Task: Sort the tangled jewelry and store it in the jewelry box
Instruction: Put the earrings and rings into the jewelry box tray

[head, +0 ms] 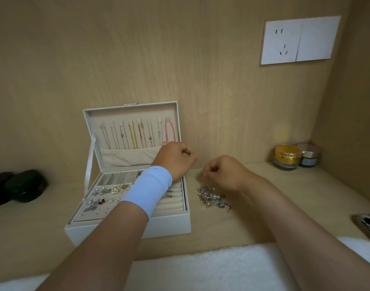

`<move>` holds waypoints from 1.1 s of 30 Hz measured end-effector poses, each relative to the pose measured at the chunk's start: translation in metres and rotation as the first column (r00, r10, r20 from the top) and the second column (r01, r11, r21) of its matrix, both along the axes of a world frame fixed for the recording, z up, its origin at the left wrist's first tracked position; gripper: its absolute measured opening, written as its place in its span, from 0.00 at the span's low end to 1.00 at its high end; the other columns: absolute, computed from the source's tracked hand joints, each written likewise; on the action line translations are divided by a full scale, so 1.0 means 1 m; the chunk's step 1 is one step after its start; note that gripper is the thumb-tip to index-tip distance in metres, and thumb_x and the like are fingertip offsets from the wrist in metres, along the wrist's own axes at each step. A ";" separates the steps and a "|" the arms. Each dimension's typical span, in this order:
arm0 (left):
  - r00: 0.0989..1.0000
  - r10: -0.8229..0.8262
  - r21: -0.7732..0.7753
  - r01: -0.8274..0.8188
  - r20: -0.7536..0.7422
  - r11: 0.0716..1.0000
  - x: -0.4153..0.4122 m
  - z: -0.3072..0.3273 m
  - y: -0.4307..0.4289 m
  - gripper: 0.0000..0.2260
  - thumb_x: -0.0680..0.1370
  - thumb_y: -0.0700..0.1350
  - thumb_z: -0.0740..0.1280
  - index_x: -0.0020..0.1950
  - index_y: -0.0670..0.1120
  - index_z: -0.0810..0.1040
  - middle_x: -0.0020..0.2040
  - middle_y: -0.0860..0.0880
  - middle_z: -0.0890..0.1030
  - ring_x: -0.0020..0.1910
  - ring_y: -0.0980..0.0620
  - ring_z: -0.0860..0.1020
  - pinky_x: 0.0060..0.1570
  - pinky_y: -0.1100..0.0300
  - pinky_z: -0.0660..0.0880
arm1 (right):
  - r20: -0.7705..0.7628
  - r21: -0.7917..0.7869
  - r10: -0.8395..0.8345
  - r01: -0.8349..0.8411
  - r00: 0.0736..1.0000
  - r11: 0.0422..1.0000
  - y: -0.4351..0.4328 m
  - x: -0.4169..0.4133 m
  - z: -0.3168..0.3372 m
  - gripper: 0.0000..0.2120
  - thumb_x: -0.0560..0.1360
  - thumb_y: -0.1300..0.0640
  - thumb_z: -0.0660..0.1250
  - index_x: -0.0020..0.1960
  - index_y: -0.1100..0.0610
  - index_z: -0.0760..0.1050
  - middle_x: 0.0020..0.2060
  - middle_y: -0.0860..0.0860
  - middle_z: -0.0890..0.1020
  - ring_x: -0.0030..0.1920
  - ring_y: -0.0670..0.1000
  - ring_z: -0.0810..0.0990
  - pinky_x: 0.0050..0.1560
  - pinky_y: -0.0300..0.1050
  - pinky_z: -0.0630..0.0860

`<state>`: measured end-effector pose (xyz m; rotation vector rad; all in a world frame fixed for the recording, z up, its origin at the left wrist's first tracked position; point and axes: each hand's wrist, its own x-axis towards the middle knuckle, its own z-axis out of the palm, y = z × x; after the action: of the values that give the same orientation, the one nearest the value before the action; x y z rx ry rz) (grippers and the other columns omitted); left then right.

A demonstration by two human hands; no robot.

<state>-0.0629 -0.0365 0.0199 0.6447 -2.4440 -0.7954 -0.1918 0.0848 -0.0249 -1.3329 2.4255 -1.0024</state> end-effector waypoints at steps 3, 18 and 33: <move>0.999 -0.012 -0.042 0.014 0.031 0.999 0.006 -0.001 -0.001 0.09 0.79 0.47 0.66 0.43 0.47 0.83 0.34 0.55 0.79 0.40 0.55 0.78 0.46 0.74 0.63 | -0.073 0.136 0.023 -0.013 0.997 0.991 -0.002 0.007 -0.002 0.04 0.72 0.49 0.74 0.39 0.44 0.85 0.37 0.41 0.85 0.39 0.41 0.82 0.48 0.43 0.80; 0.989 -0.075 0.133 0.092 -0.128 0.987 0.016 0.000 -0.002 0.05 0.78 0.46 0.70 0.52 0.52 0.85 0.36 0.59 0.79 0.36 0.60 0.75 0.48 0.61 0.73 | 0.138 -0.208 -0.050 0.078 0.989 0.975 -0.004 0.018 0.019 0.14 0.79 0.52 0.67 0.43 0.62 0.79 0.36 0.50 0.81 0.31 0.47 0.75 0.39 0.45 0.75; 0.908 0.003 0.461 0.210 -0.420 0.862 0.112 0.013 -0.007 0.07 0.76 0.37 0.71 0.51 0.44 0.86 0.28 0.50 0.80 0.24 0.57 0.72 0.27 0.65 0.70 | 0.817 -0.325 0.267 0.024 0.510 0.946 -0.019 0.106 0.059 0.07 0.79 0.54 0.68 0.48 0.58 0.79 0.36 0.49 0.80 0.25 0.44 0.66 0.21 0.35 0.54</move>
<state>0.0491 -0.0439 0.0325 0.4561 -1.9027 -1.4754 -0.0860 0.0654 0.0345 -0.7261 1.4165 -1.5525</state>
